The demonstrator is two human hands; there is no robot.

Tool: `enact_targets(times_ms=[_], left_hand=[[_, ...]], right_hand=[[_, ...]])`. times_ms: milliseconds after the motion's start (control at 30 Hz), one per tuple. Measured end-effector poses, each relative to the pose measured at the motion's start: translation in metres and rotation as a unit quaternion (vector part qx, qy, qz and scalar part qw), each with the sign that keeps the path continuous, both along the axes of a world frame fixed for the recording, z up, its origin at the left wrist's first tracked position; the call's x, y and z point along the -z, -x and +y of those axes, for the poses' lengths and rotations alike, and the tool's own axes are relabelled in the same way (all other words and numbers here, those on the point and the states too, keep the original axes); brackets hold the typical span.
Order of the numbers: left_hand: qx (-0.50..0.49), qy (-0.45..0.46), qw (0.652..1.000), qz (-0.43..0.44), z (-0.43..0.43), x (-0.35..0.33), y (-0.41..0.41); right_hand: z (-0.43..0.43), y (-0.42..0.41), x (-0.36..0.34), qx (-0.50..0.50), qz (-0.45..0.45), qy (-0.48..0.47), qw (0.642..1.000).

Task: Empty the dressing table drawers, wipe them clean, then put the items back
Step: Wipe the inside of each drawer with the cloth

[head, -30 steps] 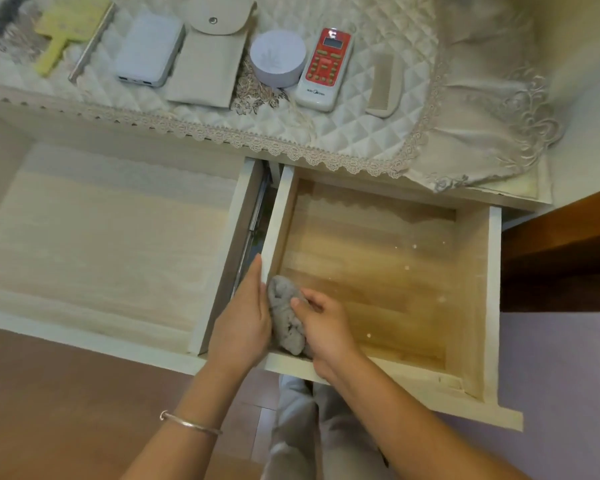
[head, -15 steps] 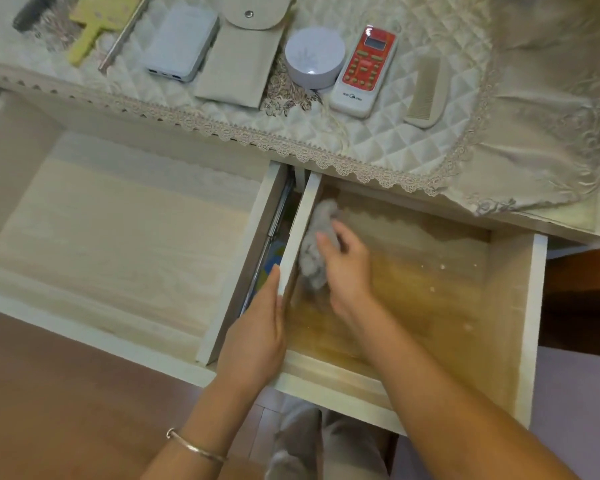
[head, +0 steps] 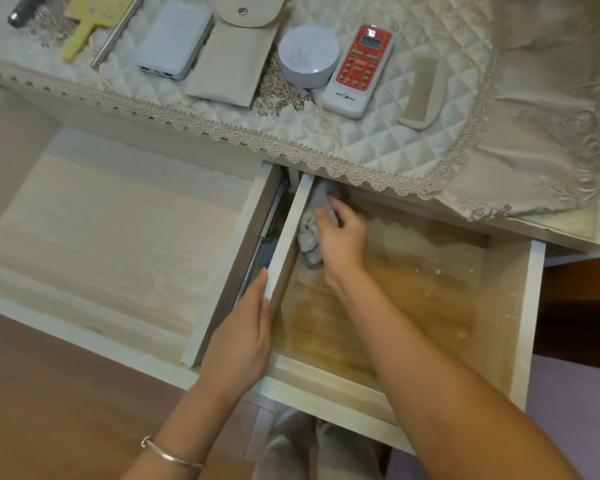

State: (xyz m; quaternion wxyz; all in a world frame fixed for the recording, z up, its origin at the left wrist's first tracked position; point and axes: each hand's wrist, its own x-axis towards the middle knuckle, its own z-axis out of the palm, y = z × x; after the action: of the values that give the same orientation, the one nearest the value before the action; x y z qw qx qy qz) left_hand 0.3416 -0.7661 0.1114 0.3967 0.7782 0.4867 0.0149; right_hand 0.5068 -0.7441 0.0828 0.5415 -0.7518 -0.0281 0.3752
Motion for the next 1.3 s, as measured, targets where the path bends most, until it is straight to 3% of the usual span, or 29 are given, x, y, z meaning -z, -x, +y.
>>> enact_targets(times_ms=[200,333,433,500,567,733,800,867,1000,1100,1200,1300], left_hand=[[0.006,-0.05,0.998,-0.029,0.034,-0.01,-0.032],[0.085,-0.047,0.994,-0.054,0.068,0.003,-0.078],[0.094,-0.024,0.995,-0.038,0.074,0.01,-0.091],[0.097,-0.024,0.995,-0.031,0.073,0.014,-0.088],[0.096,-0.028,0.995,-0.03,0.073,0.017,-0.085],[0.105,-0.056,0.991,-0.053,0.075,0.02,-0.082],[0.112,-0.07,0.989,-0.063,0.076,0.023,-0.081],[0.116,-0.075,0.989,-0.061,0.078,0.026,-0.08],[0.116,-0.062,0.99,-0.057,0.081,0.028,-0.079],[0.127,-0.058,0.988,-0.063,0.083,0.029,-0.079],[0.135,-0.051,0.987,-0.065,0.084,0.028,-0.08],[0.138,-0.043,0.987,-0.07,0.084,0.028,-0.078]], right_hand=[[-0.054,0.044,-0.017,-0.077,0.058,0.003,0.995],[-0.077,0.05,-0.019,-0.093,0.179,0.01,0.979],[-0.083,0.037,-0.013,0.063,0.243,-0.047,0.967],[-0.084,0.017,-0.009,0.256,0.207,-0.097,0.939],[-0.089,-0.009,-0.007,0.383,0.127,-0.119,0.907],[-0.078,-0.071,-0.005,0.508,-0.033,-0.123,0.852],[-0.056,-0.082,0.0,0.56,-0.063,-0.14,0.814],[-0.031,-0.078,0.009,0.572,-0.081,-0.154,0.802],[0.013,-0.028,0.03,0.454,-0.084,-0.058,0.885],[0.027,-0.002,0.043,0.248,-0.092,-0.057,0.963],[0.025,-0.008,0.041,0.138,-0.119,-0.047,0.982],[0.024,-0.008,0.033,0.184,-0.107,-0.059,0.975]])
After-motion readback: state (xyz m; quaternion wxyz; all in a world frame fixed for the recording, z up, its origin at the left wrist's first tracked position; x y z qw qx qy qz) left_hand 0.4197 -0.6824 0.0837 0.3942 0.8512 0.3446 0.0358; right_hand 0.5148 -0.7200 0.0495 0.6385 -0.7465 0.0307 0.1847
